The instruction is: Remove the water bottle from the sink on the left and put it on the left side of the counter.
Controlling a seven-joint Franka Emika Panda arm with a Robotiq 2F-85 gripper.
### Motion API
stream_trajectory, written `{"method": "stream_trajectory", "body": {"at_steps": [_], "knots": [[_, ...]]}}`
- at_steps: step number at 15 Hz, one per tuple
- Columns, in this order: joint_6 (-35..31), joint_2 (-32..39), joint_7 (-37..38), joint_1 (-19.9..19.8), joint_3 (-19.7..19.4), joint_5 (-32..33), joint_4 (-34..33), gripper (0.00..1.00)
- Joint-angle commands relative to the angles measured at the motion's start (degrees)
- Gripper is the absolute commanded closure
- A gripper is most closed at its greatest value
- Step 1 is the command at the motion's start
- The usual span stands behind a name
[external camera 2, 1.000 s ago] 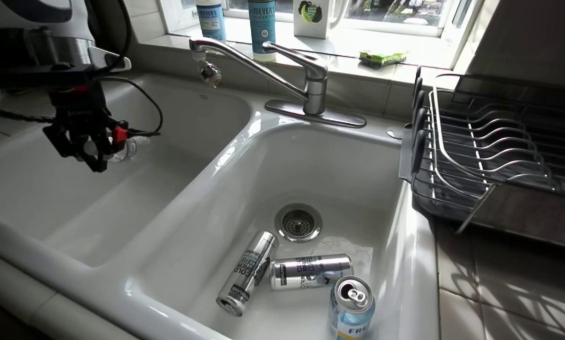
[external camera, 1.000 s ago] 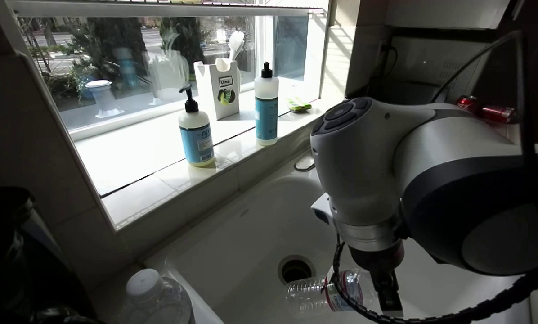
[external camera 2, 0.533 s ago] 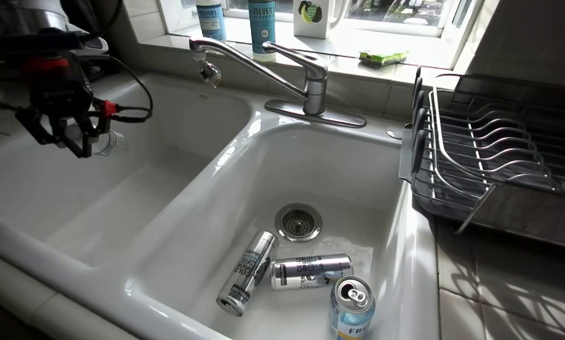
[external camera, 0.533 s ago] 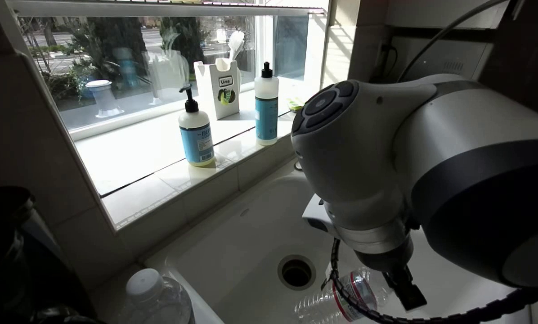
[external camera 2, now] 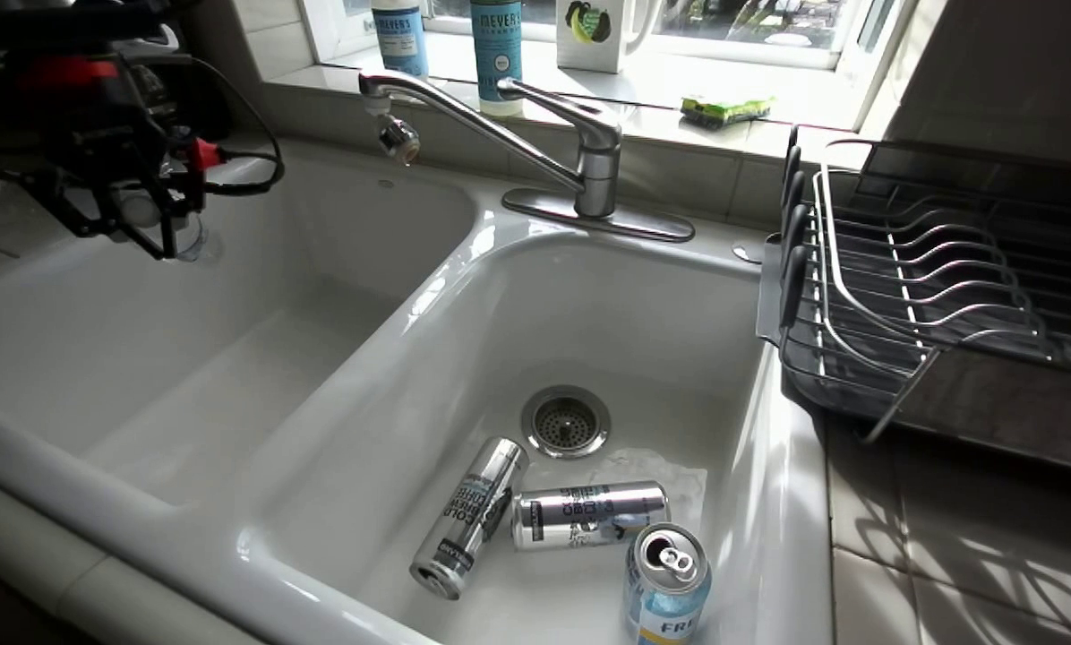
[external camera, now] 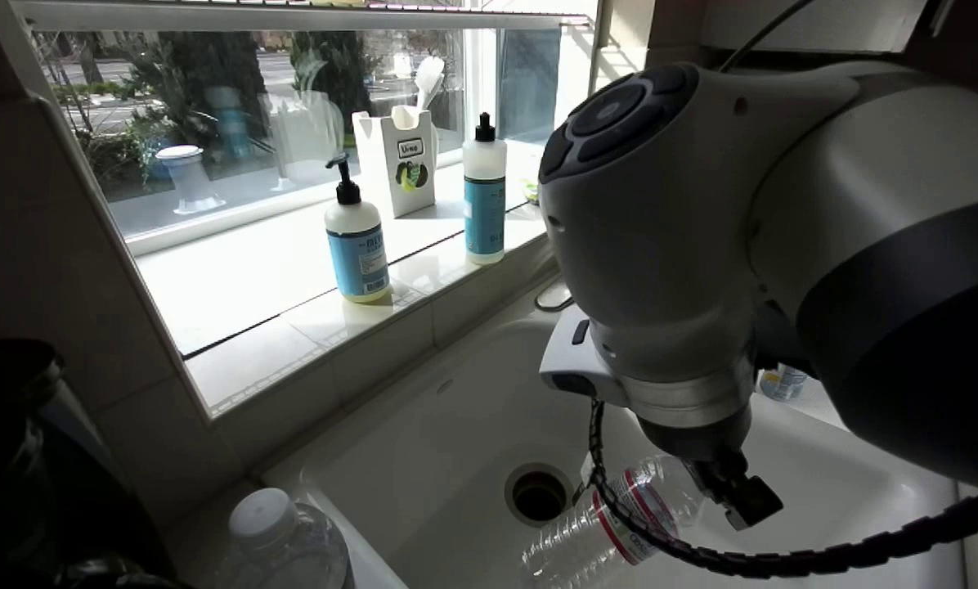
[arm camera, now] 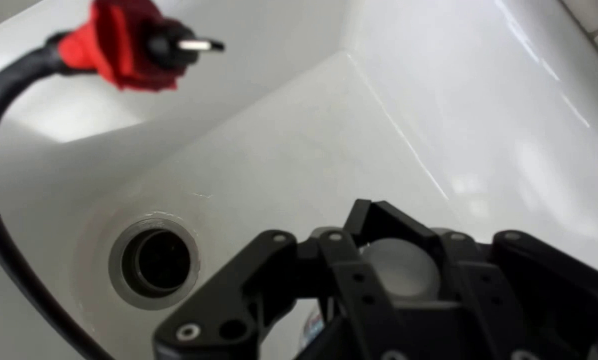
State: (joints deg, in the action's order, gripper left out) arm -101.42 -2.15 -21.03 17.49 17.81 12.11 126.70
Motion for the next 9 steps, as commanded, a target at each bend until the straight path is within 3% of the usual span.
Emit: {"method": "stream_trajectory", "body": {"at_steps": [1,9], "knots": [[0.9,-1.0,-3.2,1.2,0.9,3.6,-1.2,0.98],[-1.7,-2.1,-10.9,2.4,1.7,9.2,-1.9,0.98]]}}
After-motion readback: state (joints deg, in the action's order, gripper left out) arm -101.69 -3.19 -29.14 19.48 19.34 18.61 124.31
